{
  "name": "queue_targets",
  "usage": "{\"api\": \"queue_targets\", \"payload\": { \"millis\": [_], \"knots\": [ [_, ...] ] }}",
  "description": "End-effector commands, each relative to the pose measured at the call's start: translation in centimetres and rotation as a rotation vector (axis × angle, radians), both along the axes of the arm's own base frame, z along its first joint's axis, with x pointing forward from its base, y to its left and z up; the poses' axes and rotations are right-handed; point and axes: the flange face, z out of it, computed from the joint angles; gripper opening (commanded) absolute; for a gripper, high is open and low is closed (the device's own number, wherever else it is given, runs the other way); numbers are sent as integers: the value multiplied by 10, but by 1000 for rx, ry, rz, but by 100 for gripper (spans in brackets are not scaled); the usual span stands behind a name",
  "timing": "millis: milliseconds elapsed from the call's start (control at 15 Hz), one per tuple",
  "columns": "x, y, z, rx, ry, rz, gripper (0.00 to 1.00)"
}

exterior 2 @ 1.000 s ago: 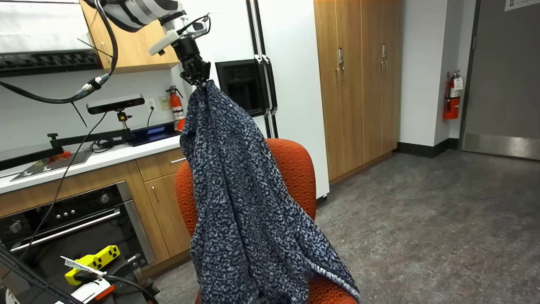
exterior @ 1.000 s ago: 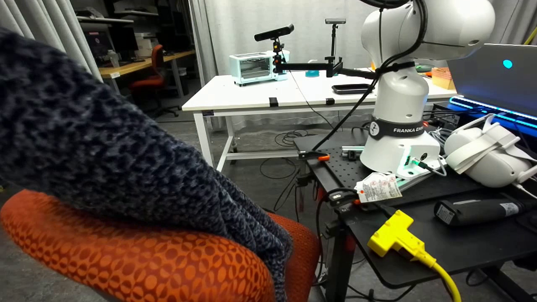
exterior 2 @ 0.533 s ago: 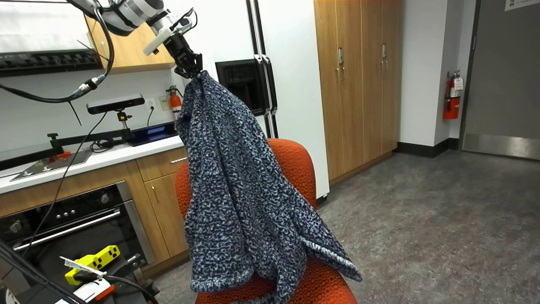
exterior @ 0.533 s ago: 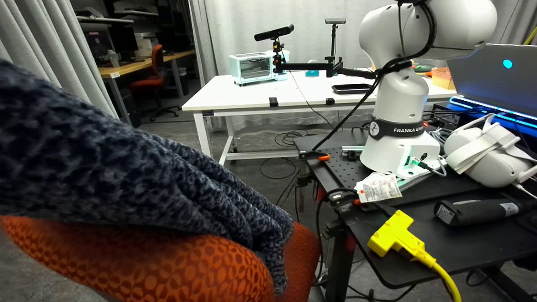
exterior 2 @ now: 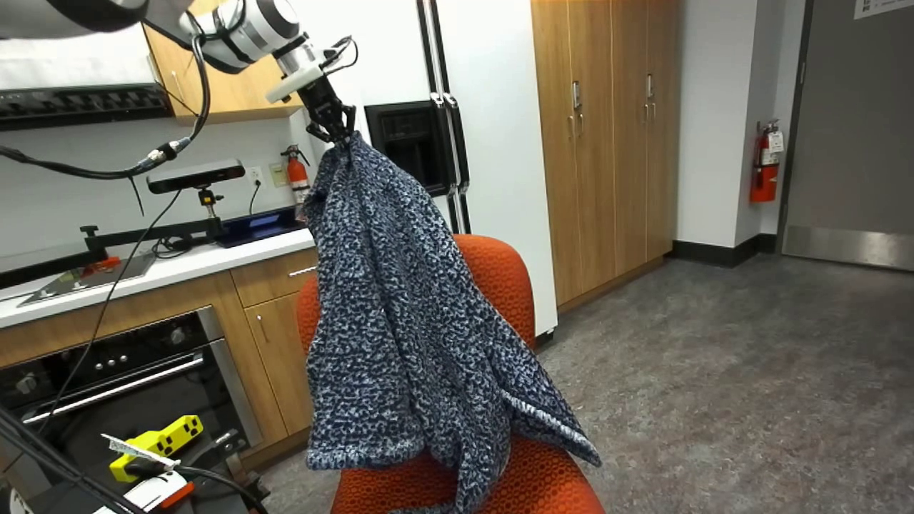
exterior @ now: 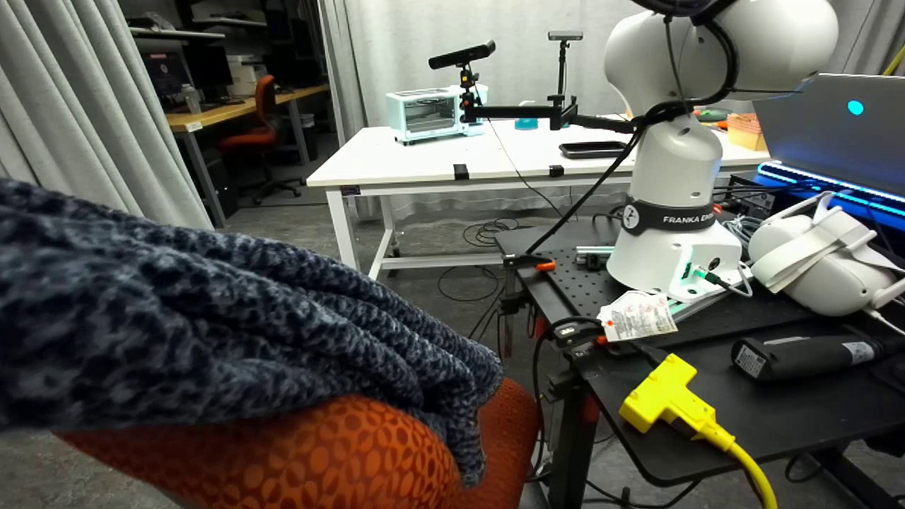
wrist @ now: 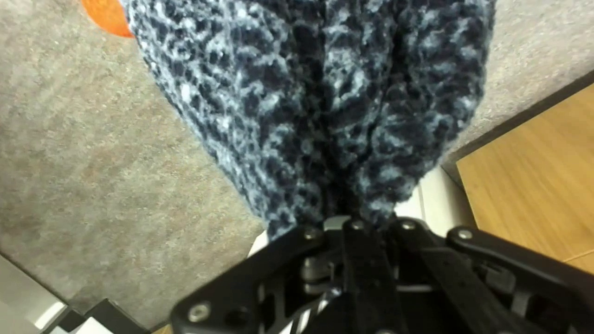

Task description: Hang the fleece blanket on the backrest of the chair

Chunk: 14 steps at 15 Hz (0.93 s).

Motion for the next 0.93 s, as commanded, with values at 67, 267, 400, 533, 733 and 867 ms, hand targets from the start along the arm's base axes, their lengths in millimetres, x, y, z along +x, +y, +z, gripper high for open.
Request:
{"api": "queue_targets", "payload": {
  "millis": [67, 267, 400, 533, 733, 867],
  "knots": [
    [58, -14, -48, 184, 103, 88, 2],
    [81, -40, -120, 200, 262, 48, 2],
    [87, -54, -160, 154, 333, 1, 33],
    [89, -64, -185, 107, 382, -28, 47],
    [90, -71, -202, 57, 428, -55, 71],
    [90, -73, -204, 37, 443, -77, 84]
  ]
}}
